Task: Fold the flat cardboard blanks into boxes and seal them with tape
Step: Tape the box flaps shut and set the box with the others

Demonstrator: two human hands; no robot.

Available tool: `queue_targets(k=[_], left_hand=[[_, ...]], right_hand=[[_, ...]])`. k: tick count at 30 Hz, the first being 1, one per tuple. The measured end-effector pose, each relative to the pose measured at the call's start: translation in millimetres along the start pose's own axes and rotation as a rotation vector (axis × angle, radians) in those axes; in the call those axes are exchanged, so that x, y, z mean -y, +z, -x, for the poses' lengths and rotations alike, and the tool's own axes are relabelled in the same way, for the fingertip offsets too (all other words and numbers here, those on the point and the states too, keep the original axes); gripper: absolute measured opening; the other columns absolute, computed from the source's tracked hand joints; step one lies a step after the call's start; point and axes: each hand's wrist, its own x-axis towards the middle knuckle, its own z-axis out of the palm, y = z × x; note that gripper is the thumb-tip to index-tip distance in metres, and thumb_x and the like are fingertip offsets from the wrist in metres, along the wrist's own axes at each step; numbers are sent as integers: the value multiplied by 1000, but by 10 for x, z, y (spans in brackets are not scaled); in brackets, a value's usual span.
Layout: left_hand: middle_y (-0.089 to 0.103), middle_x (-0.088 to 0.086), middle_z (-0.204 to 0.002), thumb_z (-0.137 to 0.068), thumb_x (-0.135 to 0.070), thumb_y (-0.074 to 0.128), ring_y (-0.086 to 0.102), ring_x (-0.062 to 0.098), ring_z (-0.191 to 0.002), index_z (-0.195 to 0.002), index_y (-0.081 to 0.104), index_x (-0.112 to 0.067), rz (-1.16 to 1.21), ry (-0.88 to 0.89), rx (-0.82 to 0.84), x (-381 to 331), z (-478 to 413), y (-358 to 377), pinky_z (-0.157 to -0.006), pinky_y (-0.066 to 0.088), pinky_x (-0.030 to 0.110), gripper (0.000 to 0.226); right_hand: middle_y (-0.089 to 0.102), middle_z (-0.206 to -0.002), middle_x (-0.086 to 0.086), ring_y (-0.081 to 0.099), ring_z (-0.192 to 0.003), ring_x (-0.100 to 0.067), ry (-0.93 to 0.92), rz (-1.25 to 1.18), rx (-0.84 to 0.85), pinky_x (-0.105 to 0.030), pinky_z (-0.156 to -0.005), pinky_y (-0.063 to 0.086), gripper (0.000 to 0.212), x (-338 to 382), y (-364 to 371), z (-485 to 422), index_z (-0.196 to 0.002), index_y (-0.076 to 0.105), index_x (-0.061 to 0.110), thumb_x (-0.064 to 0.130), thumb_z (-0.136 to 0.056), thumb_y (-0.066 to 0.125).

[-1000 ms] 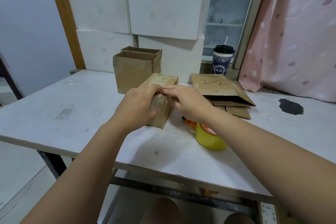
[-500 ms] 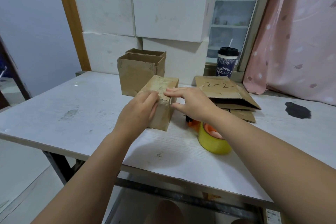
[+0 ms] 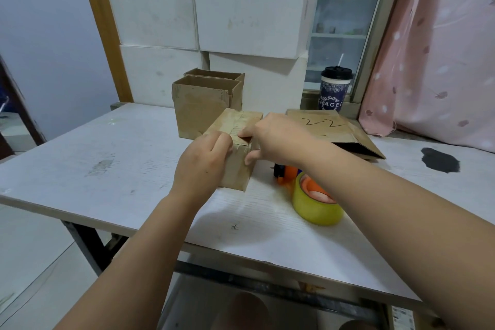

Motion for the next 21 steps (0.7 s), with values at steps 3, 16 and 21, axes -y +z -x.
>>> queue_targets(k=[3,16,21], left_hand=[[56,15,-71,-82,6,63,47,31,-55,-77,59,3,41,11,-33,21,-3,18,-43,39,37,7],[56,-18,-110,-88,0,49,57,-6,-97,-125,48,-32,662,-779,-80,141,191,84,-77,48,10,50],[68,-17,-91,-88,2,44,63,-3,-89,-94,62,-35,721,-869,-247,89,195,62,-86,52,29,42]], right_hand=[[65,-96,-7,56,-99,-28,7,33,-10,-32,-64,36,55,44,29,-10,-115,62,17,56,-77,68],[62,-126,-5,54,-114,-25,15,-88,15,-33,-87,42,56,18,12,110,-136,51,21,46,-87,64],[59,-132,-2,52,-119,-23,44,-136,-2,-33,-92,42,52,26,84,116,-137,49,23,44,-91,60]])
